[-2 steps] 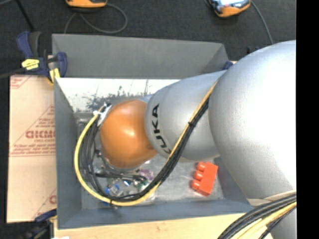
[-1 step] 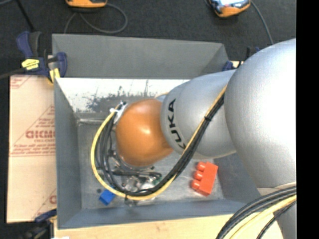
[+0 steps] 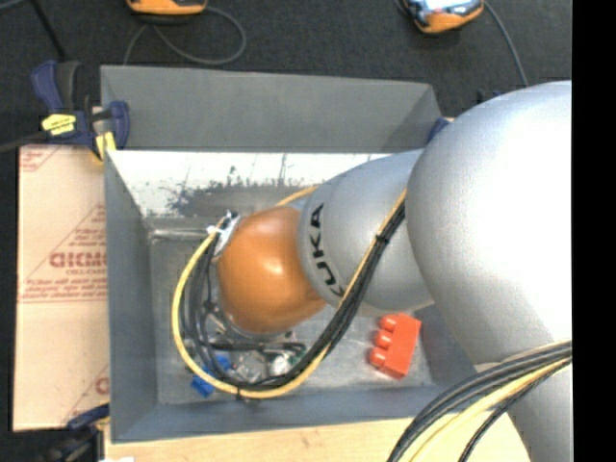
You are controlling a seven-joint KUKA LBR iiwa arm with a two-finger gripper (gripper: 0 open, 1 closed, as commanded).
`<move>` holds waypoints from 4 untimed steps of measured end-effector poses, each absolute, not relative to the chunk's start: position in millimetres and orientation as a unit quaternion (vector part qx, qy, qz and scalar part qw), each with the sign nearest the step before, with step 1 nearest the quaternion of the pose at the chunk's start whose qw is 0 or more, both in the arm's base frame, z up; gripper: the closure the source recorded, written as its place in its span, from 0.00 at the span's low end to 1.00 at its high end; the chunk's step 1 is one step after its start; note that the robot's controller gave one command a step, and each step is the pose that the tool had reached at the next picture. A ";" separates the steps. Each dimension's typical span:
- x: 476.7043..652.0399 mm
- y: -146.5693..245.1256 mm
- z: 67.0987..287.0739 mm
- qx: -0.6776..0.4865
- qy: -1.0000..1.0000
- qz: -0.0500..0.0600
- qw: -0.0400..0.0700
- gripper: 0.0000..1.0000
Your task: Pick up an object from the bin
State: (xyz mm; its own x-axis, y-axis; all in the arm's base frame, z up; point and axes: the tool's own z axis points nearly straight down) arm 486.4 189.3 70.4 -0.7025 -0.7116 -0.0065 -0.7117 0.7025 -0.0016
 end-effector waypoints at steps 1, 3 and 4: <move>487.9 189.7 71.5 -0.383 0.924 0.001 0.005 0.00; 490.0 189.5 169.4 -0.380 0.925 -0.001 0.005 1.00; 491.5 188.9 178.9 -0.376 0.927 0.000 0.003 1.00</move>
Offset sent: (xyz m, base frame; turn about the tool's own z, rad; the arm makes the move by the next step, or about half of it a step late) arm 0.0000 0.0000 0.0000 0.0000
